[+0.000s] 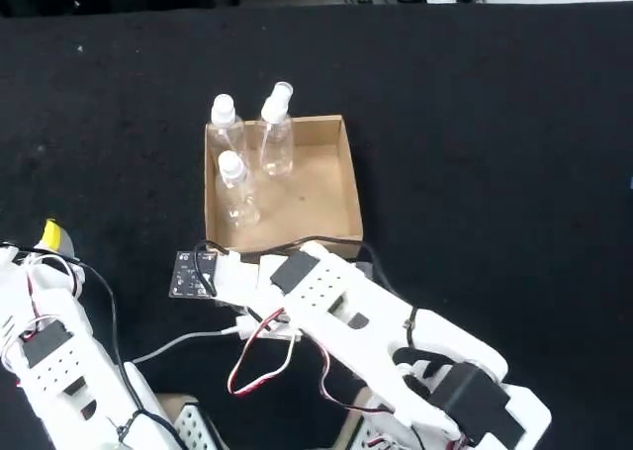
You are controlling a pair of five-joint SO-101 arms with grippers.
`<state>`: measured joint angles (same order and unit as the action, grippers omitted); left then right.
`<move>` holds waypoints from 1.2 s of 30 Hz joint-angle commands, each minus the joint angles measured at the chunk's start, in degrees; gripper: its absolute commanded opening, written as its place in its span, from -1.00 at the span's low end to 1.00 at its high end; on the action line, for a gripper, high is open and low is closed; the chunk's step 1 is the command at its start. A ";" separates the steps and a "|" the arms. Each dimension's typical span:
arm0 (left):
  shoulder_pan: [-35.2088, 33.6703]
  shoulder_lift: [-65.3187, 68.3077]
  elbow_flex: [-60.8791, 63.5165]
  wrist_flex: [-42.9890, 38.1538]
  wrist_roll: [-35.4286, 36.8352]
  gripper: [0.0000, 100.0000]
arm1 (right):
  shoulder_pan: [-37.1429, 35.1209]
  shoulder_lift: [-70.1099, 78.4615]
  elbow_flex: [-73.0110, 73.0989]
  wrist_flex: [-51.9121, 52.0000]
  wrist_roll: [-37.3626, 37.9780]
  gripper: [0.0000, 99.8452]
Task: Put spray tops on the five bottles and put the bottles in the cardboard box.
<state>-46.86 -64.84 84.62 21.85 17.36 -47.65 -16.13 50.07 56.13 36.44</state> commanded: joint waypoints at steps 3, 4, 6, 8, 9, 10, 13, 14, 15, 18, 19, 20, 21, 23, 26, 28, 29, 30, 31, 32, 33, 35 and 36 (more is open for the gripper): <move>-0.57 -0.70 -1.10 -1.23 0.09 -0.50 | 0.97 -0.22 -2.33 -0.88 -0.53 -0.66; -0.57 -0.70 -1.10 -1.23 0.09 -0.50 | 0.97 -0.22 -2.77 -0.79 -0.70 -0.70; -0.57 -0.70 -1.10 -1.23 0.09 -0.50 | 1.05 -0.22 -3.74 -0.26 -0.79 -0.72; -0.57 -0.70 -1.10 -1.23 0.09 -0.50 | 2.02 -0.75 -4.79 1.05 -0.79 -0.72; -0.57 -0.70 -1.10 -1.23 0.09 -0.50 | 2.37 -1.36 -5.32 1.67 -0.79 -0.72; -0.57 -0.70 -1.10 -1.23 0.09 -0.50 | 2.90 -2.15 -5.76 2.46 -0.79 -0.72; -0.57 -0.70 -1.10 -1.23 0.09 -0.50 | 4.31 -5.67 -6.55 5.01 -1.67 -0.72; -0.57 -0.70 -1.19 -1.23 0.09 -0.50 | 4.66 -7.43 -6.99 6.33 -2.99 -0.72; -0.57 -0.70 -1.19 -1.23 0.09 -0.50 | 4.66 -9.45 -7.60 8.09 -4.40 -0.72; -0.57 -0.70 -1.19 -1.23 0.09 -0.50 | 4.31 -16.92 -11.03 15.12 -7.56 -0.72; -0.57 -0.70 -1.19 -1.23 0.09 -0.50 | 4.48 -19.38 -12.70 17.85 -8.88 -0.72; -0.57 -0.70 -1.19 -1.23 0.09 -0.50 | 4.75 -21.49 -14.55 20.75 -9.76 -0.72; -0.57 -0.70 -1.19 -1.23 0.09 -0.50 | 5.54 -23.60 -16.22 23.82 -10.55 -0.72; -0.57 -0.70 -1.10 -1.23 0.09 -0.50 | 8.97 -26.51 -20.00 29.80 -11.34 -0.72; -0.57 -0.97 -0.92 -1.14 0.09 -0.50 | 20.04 -28.35 -25.27 36.48 -10.90 -0.72; -0.57 -1.14 -0.84 -0.97 0.09 -0.50 | 31.30 -28.09 -27.47 38.68 -10.73 -0.72; -0.57 -1.14 -0.84 -0.97 0.09 -0.50 | 37.80 -27.74 -27.47 38.68 -10.55 -0.72; -0.57 -1.14 -0.84 -0.97 0.09 -0.50 | 44.48 -27.03 -27.30 38.59 -9.41 -0.72; -0.48 -1.14 -0.84 -0.97 0.09 -0.50 | 50.81 -25.89 -26.86 38.24 -7.56 -0.72; -0.40 -1.14 -0.84 -0.97 0.09 -0.50 | 56.62 -24.31 -25.98 37.10 -5.63 -0.72; -0.31 -1.14 -0.84 -0.97 0.09 -0.50 | 62.33 -22.64 -24.84 35.34 -3.96 -0.72; -0.22 -1.14 -0.84 -0.97 0.09 -0.50 | 72.18 -18.51 -22.20 29.98 -1.32 -0.72; -0.22 -1.14 -0.75 -0.97 0.09 -0.50 | 76.22 -16.31 -20.79 26.55 -0.26 -0.72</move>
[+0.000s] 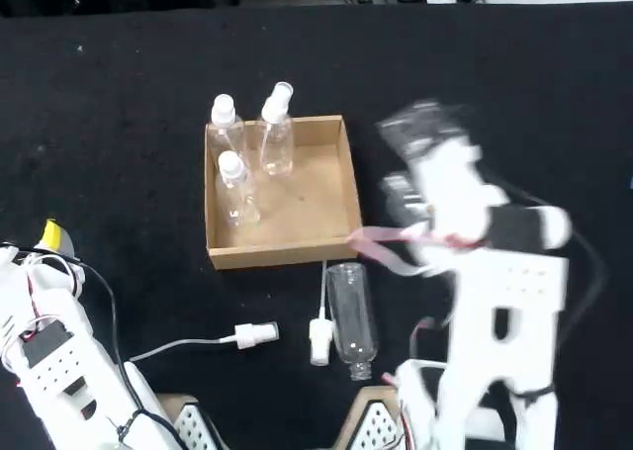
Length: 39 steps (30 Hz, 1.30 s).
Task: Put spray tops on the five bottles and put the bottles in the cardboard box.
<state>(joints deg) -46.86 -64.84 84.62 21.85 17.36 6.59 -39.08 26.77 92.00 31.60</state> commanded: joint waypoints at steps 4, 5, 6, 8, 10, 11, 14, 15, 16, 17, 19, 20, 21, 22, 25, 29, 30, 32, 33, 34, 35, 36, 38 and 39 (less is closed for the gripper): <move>-0.22 -1.14 -0.75 -0.97 0.09 -0.50 | 33.23 15.52 7.08 -21.89 8.53 -0.72; -0.13 -1.14 -0.75 -0.97 0.09 -0.50 | 34.90 17.54 7.78 -24.18 9.23 -0.72; -0.13 -1.14 -0.75 -0.97 0.09 -0.50 | 36.22 19.38 8.22 -26.11 9.67 -0.72; -0.13 -1.14 -0.75 -0.97 0.09 -0.50 | 38.42 22.99 8.57 -29.01 9.85 -0.72; -0.13 -1.14 -0.75 -0.97 0.09 -0.50 | 39.74 25.98 8.31 -30.42 9.85 -0.72; -0.13 -1.14 -0.75 -0.97 0.09 -0.50 | 40.09 27.12 8.31 -30.68 9.93 -0.71; -0.13 -1.14 -0.75 -0.97 0.09 -0.50 | 40.18 30.29 7.25 -30.07 12.04 -0.53; -0.13 -1.14 -0.75 -0.97 0.09 -0.50 | 40.18 30.99 6.81 -30.07 12.57 -0.45; -0.13 -1.14 -0.75 -0.97 0.09 -0.50 | 40.18 31.43 6.46 -30.07 12.57 -0.38; -0.13 -1.14 -0.75 -0.97 0.09 -0.50 | 40.00 31.69 6.02 -29.98 12.66 -0.34; -0.13 -1.14 -0.75 -0.97 0.09 -0.50 | 39.74 31.96 4.35 -28.66 14.77 -0.33; -0.13 -1.14 -0.75 -0.97 0.09 -0.50 | 39.56 31.96 3.12 -27.25 16.09 -0.33; -0.13 -1.14 -0.75 -0.97 0.09 -0.50 | 39.12 31.87 1.80 -25.67 17.23 -0.33; -0.13 -1.14 -0.75 -0.97 0.09 -0.50 | 38.59 31.87 0.31 -24.00 18.02 -0.33; -0.22 -1.14 -0.75 -1.05 0.09 -0.50 | 37.71 32.40 -3.65 -19.69 21.01 -0.33; -0.48 -1.23 -0.75 -0.97 0.09 -0.50 | 37.10 32.48 -5.14 -19.34 27.87 -0.33; -0.48 -1.23 -0.75 -0.97 0.09 -0.50 | 37.19 32.48 -5.05 -19.34 29.80 -0.33; -0.48 -1.23 -0.75 -0.97 0.09 -0.50 | 37.45 33.27 -5.05 -18.99 31.82 -0.33; -0.48 -1.23 -0.75 -0.97 0.00 -0.50 | 37.45 34.07 -5.05 -19.16 31.91 -0.33; -0.48 -1.23 -0.75 -0.97 0.00 -0.50 | 37.45 35.30 -5.14 -19.34 31.91 -0.33; -0.48 -1.23 -0.75 -0.97 0.00 -0.50 | 37.45 36.70 -5.14 -19.34 31.91 -0.33; -0.48 -1.23 -0.75 -0.97 0.00 -0.50 | 37.10 38.55 -5.32 -19.34 31.91 -0.33; -0.48 -1.23 -0.75 -0.97 0.00 -0.50 | 36.92 42.15 -6.02 -19.43 31.91 -0.33; -0.48 -1.23 -0.75 -0.97 0.00 -0.50 | 36.92 43.65 -7.08 -19.43 31.91 -0.33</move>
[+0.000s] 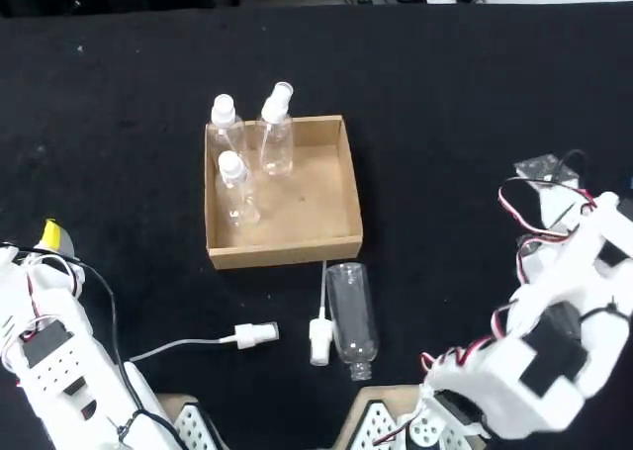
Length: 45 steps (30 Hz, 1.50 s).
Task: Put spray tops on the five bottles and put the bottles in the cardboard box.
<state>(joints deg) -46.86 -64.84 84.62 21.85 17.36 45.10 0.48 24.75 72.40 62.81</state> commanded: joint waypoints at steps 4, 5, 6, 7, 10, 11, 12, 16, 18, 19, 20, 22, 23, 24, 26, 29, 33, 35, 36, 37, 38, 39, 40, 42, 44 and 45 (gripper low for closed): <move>-0.48 -1.23 -0.75 -0.97 0.00 -0.50 | -0.18 8.57 -10.33 0.26 0.70 -0.33; -0.48 -1.23 -0.75 -0.97 0.00 -0.50 | 0.09 9.45 -10.95 0.26 0.70 -0.33; -0.48 -1.23 -0.75 -1.05 0.00 -0.50 | 0.26 10.15 -11.21 0.26 0.70 -0.33; -0.48 -1.23 -0.75 -1.14 0.00 -0.50 | 0.26 10.86 -11.30 0.26 0.70 -0.33; -0.48 -1.23 -0.75 -1.23 0.00 -0.50 | 0.26 12.44 -10.95 0.26 0.70 -0.36; -0.48 -1.23 -0.75 -1.23 0.00 -0.50 | 0.26 12.97 -10.95 0.26 0.70 -0.40; -0.48 -1.23 -0.75 -1.23 0.00 -0.50 | 0.26 13.41 -10.95 0.26 0.70 -0.46; -0.48 -1.23 -0.75 -1.23 0.00 -0.50 | 0.26 14.02 -10.95 0.26 0.70 -0.80; -0.31 -1.23 -0.75 -1.23 0.00 -0.50 | 0.26 13.23 -11.38 0.35 0.70 -0.98; -0.31 -1.23 -0.75 -1.14 0.00 -0.50 | 0.26 12.09 -11.56 0.44 0.70 -0.98; -0.22 -1.23 -0.75 -1.05 0.00 -0.50 | 0.26 10.51 -11.65 0.62 0.62 -0.95; 0.40 -1.23 -0.75 -0.97 0.00 -0.50 | 0.18 6.37 -11.30 0.70 -1.14 -0.98; 1.27 -1.23 -0.84 -0.97 -0.26 -0.50 | -0.26 4.00 -11.21 0.70 -2.46 -0.98; 2.42 -1.23 -0.84 -0.97 -1.58 -0.50 | -0.88 1.45 -11.12 0.79 -3.96 -0.98; 5.14 -1.23 -0.84 -0.88 -5.63 -0.50 | -2.11 -3.38 -10.42 1.58 -6.95 -0.98; 8.48 -1.23 -0.75 -0.09 -12.04 -0.50 | -5.45 -11.03 -9.36 4.75 -12.75 -0.98; 9.71 -1.23 -3.82 5.27 -17.58 -0.50 | -10.37 -20.70 -8.31 6.95 -23.47 -0.98; 9.71 -1.23 -7.69 10.29 -20.75 -0.50 | -12.22 -25.01 -7.25 6.95 -28.31 -0.98; 9.71 -1.23 -10.07 13.27 -23.12 -0.50 | -12.75 -26.95 -6.46 6.95 -29.89 -0.98; 9.71 -1.23 -12.62 16.26 -26.11 -0.50 | -13.10 -28.53 -5.67 7.03 -30.59 -0.98; 9.71 -1.05 -15.25 19.60 -29.36 -0.50 | -13.10 -30.02 -4.79 7.03 -30.77 -0.98; 10.07 -0.97 -17.71 23.12 -32.70 -0.50 | -13.01 -31.16 -4.00 7.03 -30.77 -0.98; 11.12 -0.79 -20.00 26.81 -36.66 -0.50 | -12.66 -32.04 -3.30 7.03 -30.77 -0.98; 14.11 -0.88 -24.04 35.69 -46.42 -0.50 | -10.37 -33.01 -2.51 7.03 -30.68 -0.98; 18.77 -1.23 -26.86 44.13 -55.65 -0.50 | -7.91 -33.54 -2.86 6.77 -30.68 -0.98; 21.58 -1.23 -28.18 48.44 -59.78 -0.50 | -6.59 -33.54 -3.30 6.77 -30.59 -0.98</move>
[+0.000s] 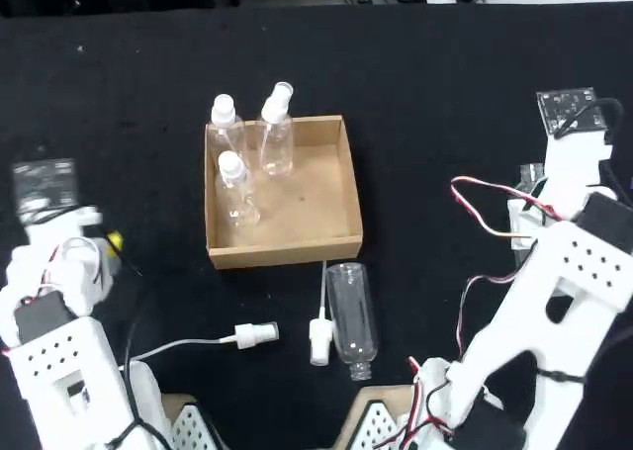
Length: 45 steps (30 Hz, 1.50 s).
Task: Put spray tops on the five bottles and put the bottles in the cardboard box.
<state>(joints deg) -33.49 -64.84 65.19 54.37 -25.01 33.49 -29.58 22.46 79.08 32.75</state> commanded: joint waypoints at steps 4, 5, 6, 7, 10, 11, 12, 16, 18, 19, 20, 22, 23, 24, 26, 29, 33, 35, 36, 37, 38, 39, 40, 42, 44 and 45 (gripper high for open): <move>22.02 -1.23 -11.56 30.77 -30.15 -0.50 | 8.26 -3.12 -2.68 0.26 0.44 -0.98; 25.80 -1.23 -11.91 33.14 -31.56 -0.50 | 8.79 -3.12 -2.68 0.26 1.41 -0.98; 29.67 -1.23 -12.00 34.81 -31.74 -0.50 | 9.41 -3.12 -2.68 0.26 2.20 -0.98; 33.71 -1.05 -12.00 35.60 -31.12 -0.50 | 10.29 -3.12 -2.68 0.26 2.64 -0.98; 44.18 -0.62 -10.15 35.34 -27.52 -0.50 | 13.10 -3.12 -2.95 0.26 4.31 -0.98; 47.60 -0.62 -9.01 34.11 -26.29 -0.50 | 14.15 -3.12 -3.03 0.09 5.10 -0.98; 50.77 -0.62 -7.87 32.79 -24.97 -0.50 | 15.12 -3.12 -3.03 -0.09 5.89 -0.98; 59.82 -0.53 -3.65 26.20 -18.99 -0.50 | 18.29 -3.12 -2.95 -0.09 8.62 -0.98; 62.20 -0.44 -0.84 22.86 -17.67 -0.50 | 19.25 -3.12 -3.03 -0.18 9.58 -0.98; 62.64 -0.44 0.75 20.84 -17.41 -0.50 | 19.60 -3.12 -3.03 -0.18 10.02 -0.98; 62.64 -0.18 2.24 18.64 -17.41 -0.50 | 19.60 -3.12 -3.03 -0.18 10.37 -0.98; 62.64 1.49 4.18 15.47 -17.32 -0.50 | 19.96 -3.12 -3.03 -0.18 10.37 -0.98; 62.64 2.81 4.62 14.42 -17.14 -0.50 | 20.04 -3.12 -3.03 -0.18 10.37 -0.98; 62.73 4.40 4.79 13.63 -16.44 -0.50 | 20.04 -3.12 -3.03 -0.18 10.46 -0.98; 63.08 7.91 4.62 11.96 -15.30 -0.50 | 19.78 -3.12 -3.03 -0.18 10.46 -0.98; 63.16 12.66 3.91 8.53 -14.95 -0.50 | 19.69 -3.12 -2.95 -0.18 10.46 -0.98; 63.16 16.97 4.00 4.57 -14.95 -0.50 | 19.78 -3.12 -2.77 -0.18 10.46 -0.98; 63.25 18.73 4.09 3.60 -15.03 -0.50 | 19.96 -3.12 -2.77 -0.18 10.73 -0.98; 63.25 19.34 4.18 3.60 -15.12 -0.50 | 20.04 -3.12 -2.77 -0.18 11.08 -0.98; 63.25 19.78 4.09 3.87 -15.21 -0.50 | 20.13 -3.12 -2.77 -0.18 11.16 -0.98; 63.25 19.87 4.18 4.04 -15.21 -0.50 | 20.13 -3.12 -2.77 -0.18 11.25 -0.98; 63.25 19.96 4.35 4.04 -15.21 -0.50 | 20.13 -3.12 -2.77 -0.18 11.25 -0.98; 63.25 19.96 4.53 4.13 -15.21 -0.52 | 20.13 -3.12 -2.77 -0.18 11.25 -0.98; 63.34 20.22 4.62 4.13 -15.21 -0.62 | 20.13 -3.12 -2.77 -0.18 11.25 -0.98; 63.34 20.48 4.62 4.22 -15.21 -0.77 | 20.13 -3.12 -2.77 -0.18 11.25 -0.98; 63.34 20.40 4.62 4.84 -15.21 -0.83 | 20.13 -3.12 -2.77 -0.18 11.25 -0.98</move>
<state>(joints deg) 29.27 -44.79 70.46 59.03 -40.48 51.43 -30.29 22.46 79.08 43.65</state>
